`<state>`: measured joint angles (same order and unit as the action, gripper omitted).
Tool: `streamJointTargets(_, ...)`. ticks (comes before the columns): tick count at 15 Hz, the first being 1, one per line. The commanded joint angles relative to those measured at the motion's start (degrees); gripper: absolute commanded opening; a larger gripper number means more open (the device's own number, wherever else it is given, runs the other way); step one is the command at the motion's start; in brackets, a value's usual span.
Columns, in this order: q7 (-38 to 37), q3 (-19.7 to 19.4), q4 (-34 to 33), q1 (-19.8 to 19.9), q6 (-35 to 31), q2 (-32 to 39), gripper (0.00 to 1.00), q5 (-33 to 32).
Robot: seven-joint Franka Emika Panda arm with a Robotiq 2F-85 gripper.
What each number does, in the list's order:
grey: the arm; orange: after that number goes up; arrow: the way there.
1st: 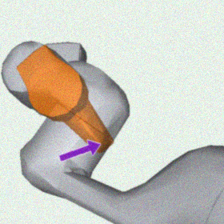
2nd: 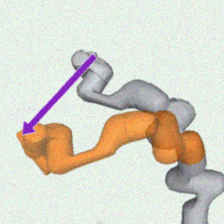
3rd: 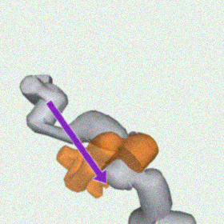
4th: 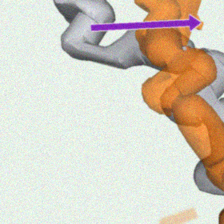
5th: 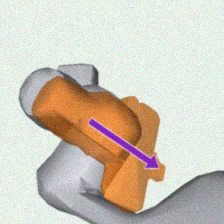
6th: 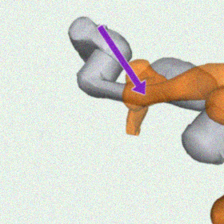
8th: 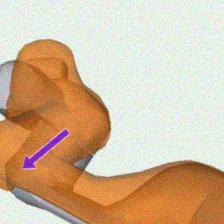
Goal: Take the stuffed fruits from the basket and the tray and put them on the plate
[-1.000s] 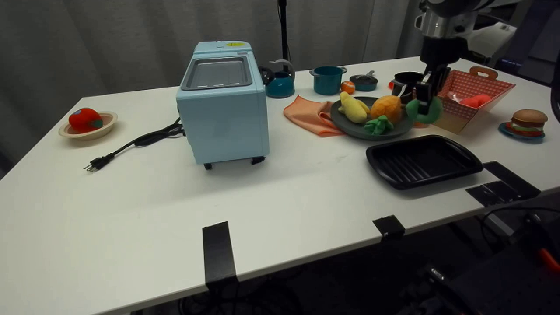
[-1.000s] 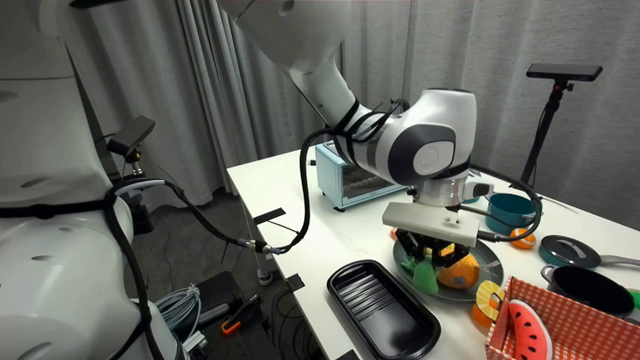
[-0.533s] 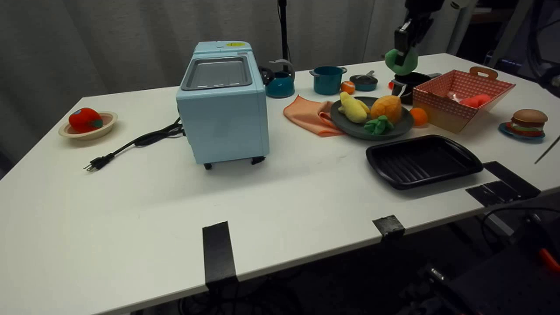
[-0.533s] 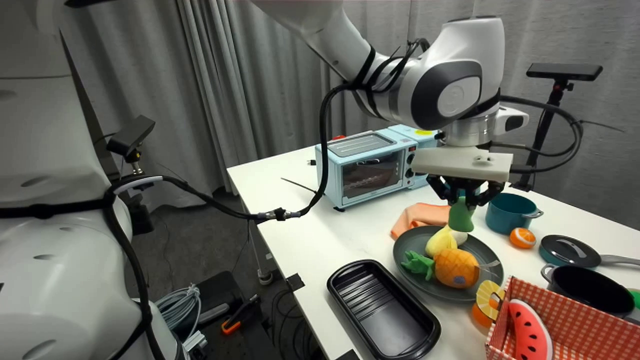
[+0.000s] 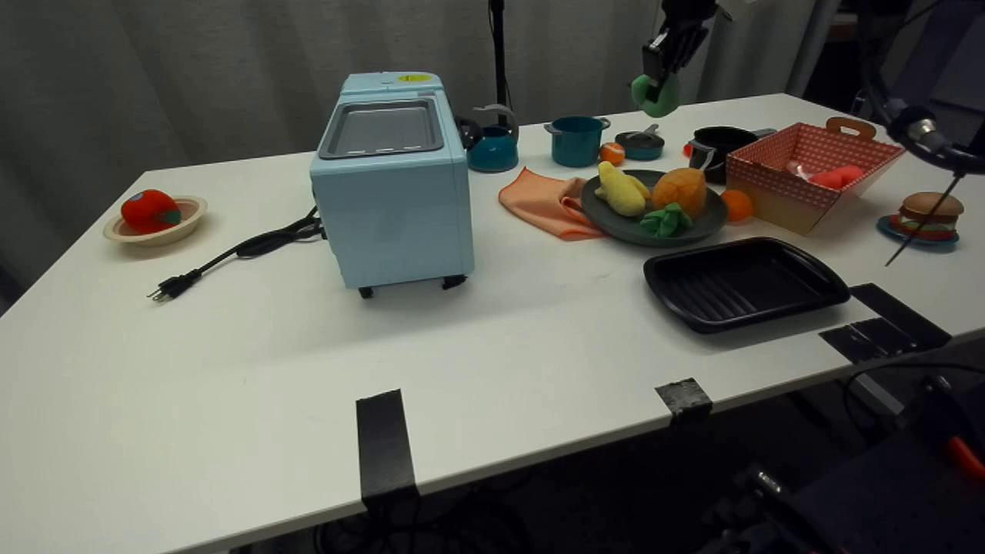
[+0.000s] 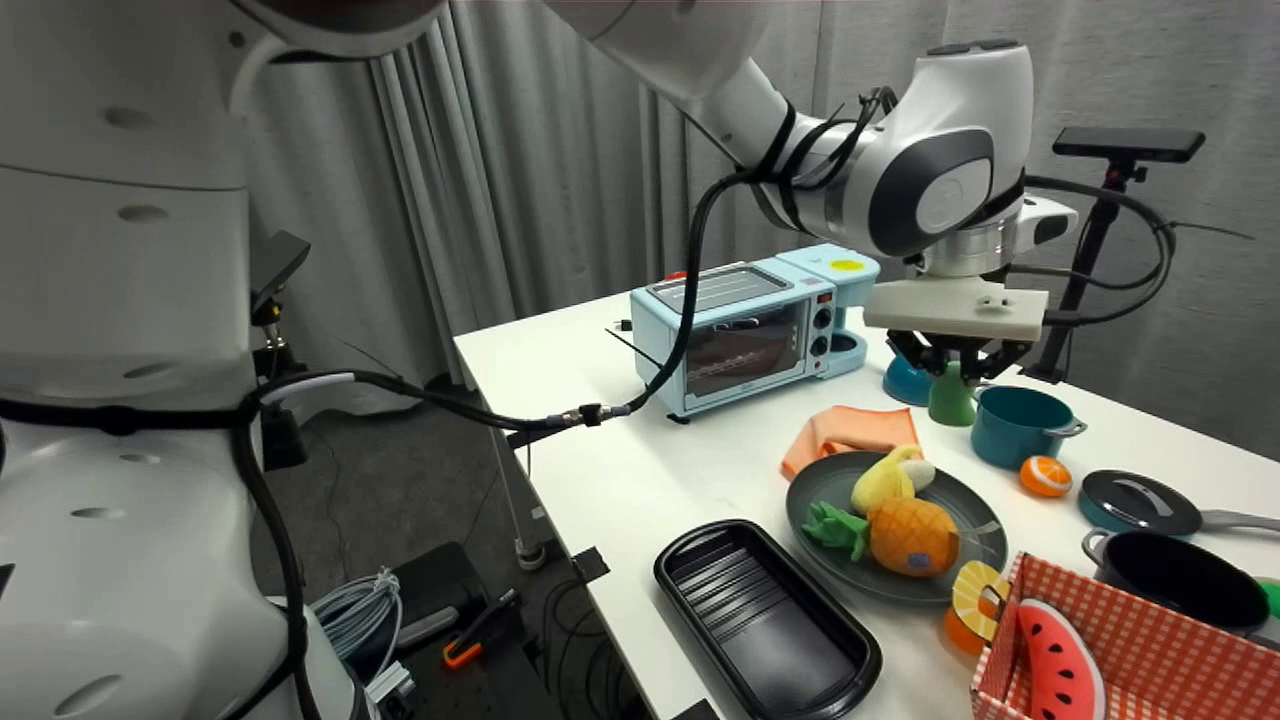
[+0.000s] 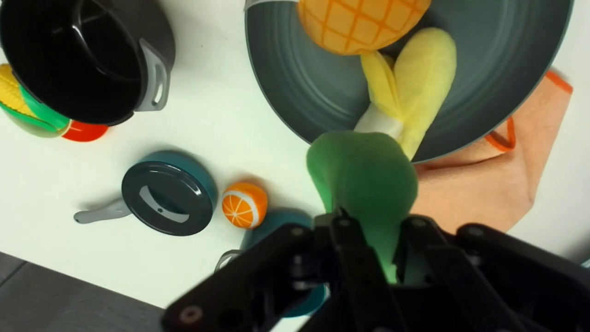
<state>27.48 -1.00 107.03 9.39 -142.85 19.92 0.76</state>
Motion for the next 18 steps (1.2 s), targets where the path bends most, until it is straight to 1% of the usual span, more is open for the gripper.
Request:
streamJointTargets(1, -2.0, 0.0, -6.7, -0.3, -0.3, 7.1, 0.04, -1.5)
streamJointTargets(6, -2.3, 0.2, -11.2, 0.0, 1.8, 12.0, 0.04, -2.4)
streamJointTargets(9, -2.2, 0.2, -11.8, 0.3, 2.5, 12.9, 0.04, -2.8)
streamJointTargets(10, -2.2, 0.2, -11.9, 0.3, 2.7, 13.1, 0.07, -2.9)
streamJointTargets(11, -2.0, 0.2, -11.9, 0.4, 2.8, 13.2, 0.04, -2.9)
streamJointTargets(12, -1.8, 0.2, -11.7, 0.5, 2.9, 13.1, 0.04, -2.9)
streamJointTargets(13, -1.8, 0.2, -11.6, 0.5, 3.0, 13.0, 0.16, -3.0)
streamJointTargets(14, -1.8, 0.3, -11.2, 0.5, 3.1, 12.7, 0.41, -3.0)
streamJointTargets(15, -1.7, 0.3, -10.9, 0.6, 3.1, 12.5, 0.43, -3.0)
streamJointTargets(17, -1.4, 0.4, -10.3, 0.6, 2.9, 12.1, 0.56, -3.0)
streamJointTargets(18, -1.4, 0.5, -9.9, 0.6, 2.7, 11.8, 0.65, -3.1)
